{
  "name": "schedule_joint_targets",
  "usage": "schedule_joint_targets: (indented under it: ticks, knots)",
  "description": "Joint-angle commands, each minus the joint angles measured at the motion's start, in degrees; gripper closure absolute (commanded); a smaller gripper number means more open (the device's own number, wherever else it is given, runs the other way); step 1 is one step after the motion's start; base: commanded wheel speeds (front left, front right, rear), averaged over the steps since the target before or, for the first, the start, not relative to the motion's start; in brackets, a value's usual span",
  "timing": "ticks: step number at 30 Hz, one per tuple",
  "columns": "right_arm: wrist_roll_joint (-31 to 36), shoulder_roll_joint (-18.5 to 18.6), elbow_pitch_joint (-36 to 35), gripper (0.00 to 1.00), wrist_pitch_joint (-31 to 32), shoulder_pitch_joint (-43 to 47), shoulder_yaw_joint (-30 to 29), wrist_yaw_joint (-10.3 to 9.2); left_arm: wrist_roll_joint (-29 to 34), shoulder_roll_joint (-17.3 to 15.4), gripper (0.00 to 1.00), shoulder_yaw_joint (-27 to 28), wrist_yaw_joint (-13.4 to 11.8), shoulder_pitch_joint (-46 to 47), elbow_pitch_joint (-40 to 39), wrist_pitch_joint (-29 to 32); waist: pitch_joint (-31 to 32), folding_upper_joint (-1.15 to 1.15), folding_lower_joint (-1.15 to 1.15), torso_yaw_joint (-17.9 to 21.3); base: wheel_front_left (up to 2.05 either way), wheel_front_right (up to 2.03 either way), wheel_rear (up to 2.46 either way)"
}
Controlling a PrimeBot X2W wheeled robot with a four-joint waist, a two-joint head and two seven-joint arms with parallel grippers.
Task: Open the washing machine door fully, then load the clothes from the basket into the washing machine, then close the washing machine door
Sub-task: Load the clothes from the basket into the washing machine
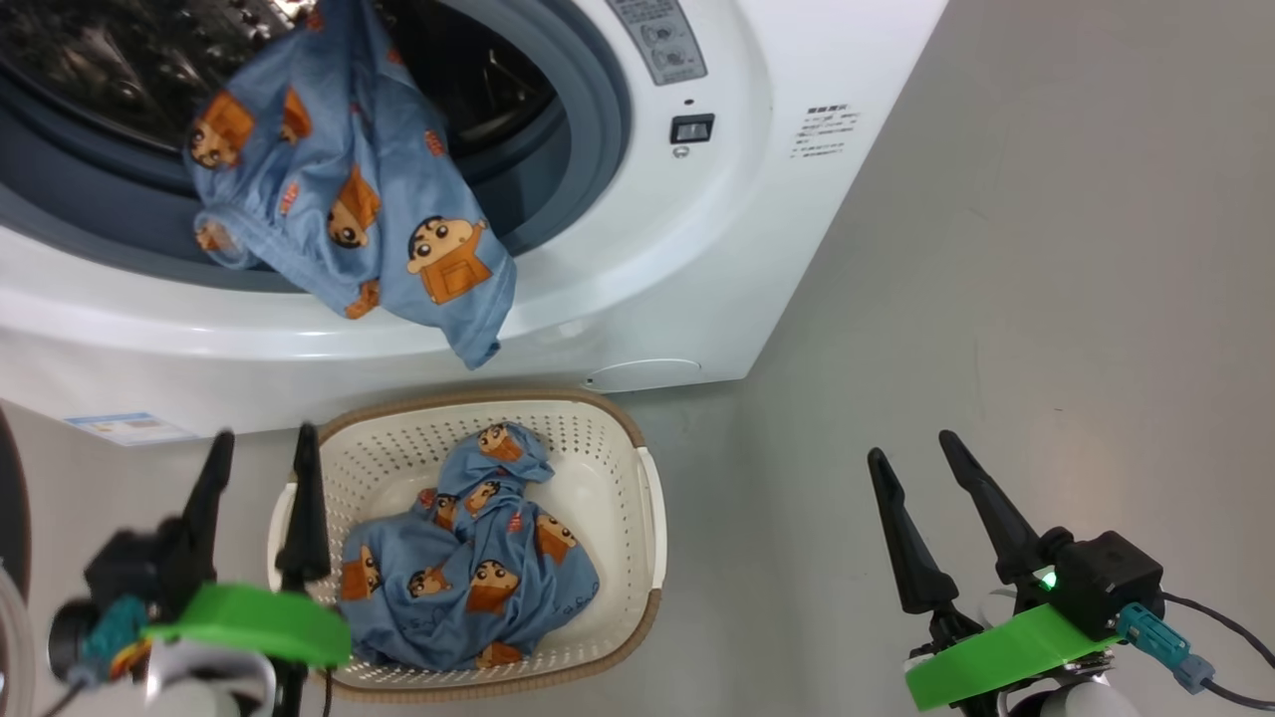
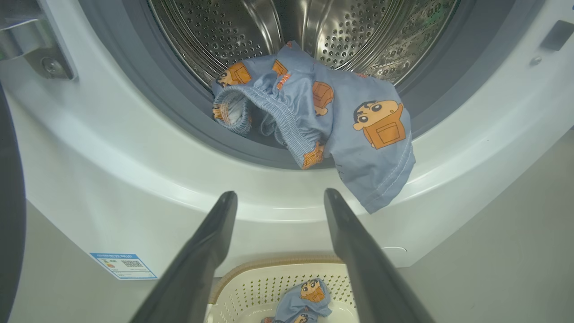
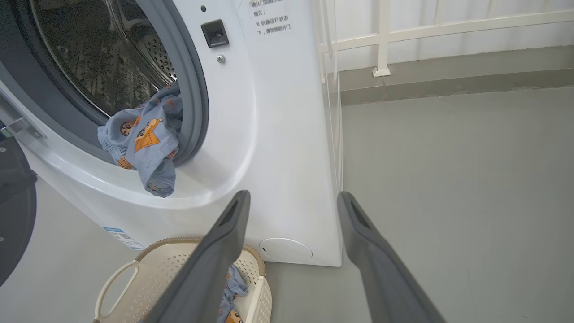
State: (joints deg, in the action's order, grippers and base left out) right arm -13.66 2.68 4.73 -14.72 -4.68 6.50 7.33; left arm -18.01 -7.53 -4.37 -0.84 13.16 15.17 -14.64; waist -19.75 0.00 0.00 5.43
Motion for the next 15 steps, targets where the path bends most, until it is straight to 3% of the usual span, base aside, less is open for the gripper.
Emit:
schedule_joint_targets:
  ticks: [1, 15]
  knots:
    - [1.0, 0.2, -1.6, 0.00, -0.3, 0.7, 0.9, 0.16, 0.3, -0.8, 0.00, 2.4, -0.3, -2.6, -3.3, -0.4, 0.3, 0.00, 0.00, -0.4, 0.00, 0.00, 0.00]
    - [1.3, 0.2, -1.8, 0.00, -0.3, 2.6, -0.9, 0.16, -0.6, -1.0, 0.00, 3.1, -1.0, -12.4, -13.7, 0.3, 1.8, 0.00, 0.00, -0.9, 0.00, 0.00, 0.00]
